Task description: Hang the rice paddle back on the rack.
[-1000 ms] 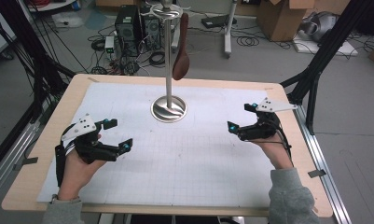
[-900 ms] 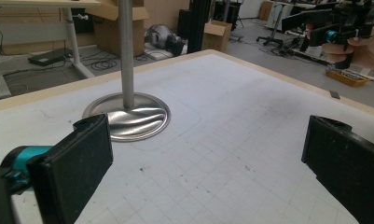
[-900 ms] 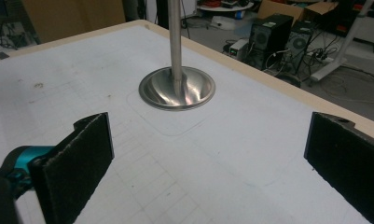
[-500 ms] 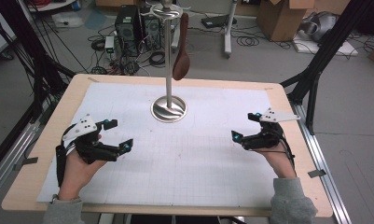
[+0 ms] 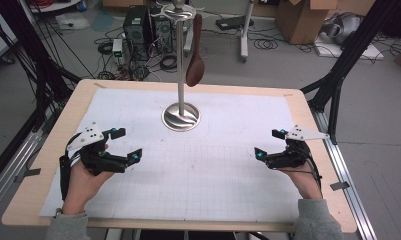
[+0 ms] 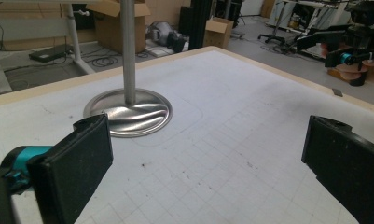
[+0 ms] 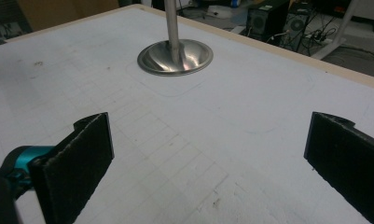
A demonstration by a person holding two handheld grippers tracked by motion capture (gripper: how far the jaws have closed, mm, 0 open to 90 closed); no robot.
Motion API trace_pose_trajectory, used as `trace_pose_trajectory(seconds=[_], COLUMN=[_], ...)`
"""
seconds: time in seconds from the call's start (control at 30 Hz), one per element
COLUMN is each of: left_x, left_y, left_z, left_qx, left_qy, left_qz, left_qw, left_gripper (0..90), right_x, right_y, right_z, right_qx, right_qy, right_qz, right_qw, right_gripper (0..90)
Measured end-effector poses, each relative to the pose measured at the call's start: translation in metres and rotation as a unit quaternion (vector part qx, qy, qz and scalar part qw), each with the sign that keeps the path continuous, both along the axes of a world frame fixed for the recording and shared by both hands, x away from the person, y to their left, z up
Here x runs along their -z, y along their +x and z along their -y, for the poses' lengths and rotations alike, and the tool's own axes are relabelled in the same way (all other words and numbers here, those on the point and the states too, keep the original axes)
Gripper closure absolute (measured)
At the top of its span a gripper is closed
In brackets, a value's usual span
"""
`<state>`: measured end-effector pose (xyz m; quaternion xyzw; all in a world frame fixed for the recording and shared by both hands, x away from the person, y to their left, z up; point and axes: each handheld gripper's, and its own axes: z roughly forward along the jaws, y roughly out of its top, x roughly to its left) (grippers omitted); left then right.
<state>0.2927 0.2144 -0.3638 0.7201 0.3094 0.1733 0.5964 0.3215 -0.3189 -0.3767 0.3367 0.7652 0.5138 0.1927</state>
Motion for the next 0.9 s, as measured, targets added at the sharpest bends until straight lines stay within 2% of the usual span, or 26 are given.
trace_pose_trajectory(seconds=[0.7,0.9], left_x=[0.003,0.005], left_y=[0.002,0.003], left_z=[-0.005,-0.007], left_qx=[-0.009,-0.013], left_qy=[0.004,0.005], left_qz=[-0.002,-0.006], left_qw=[1.0000,0.9999], left_gripper=[2.2,2.2], right_x=[0.024,0.024], right_y=[-0.013,-0.013], right_z=[0.026,0.026], right_qx=[0.021,0.015], right_qy=[0.016,0.021], right_qz=[-0.021,-0.014], right_qw=[0.9994,0.9996], right_gripper=[0.0,0.0])
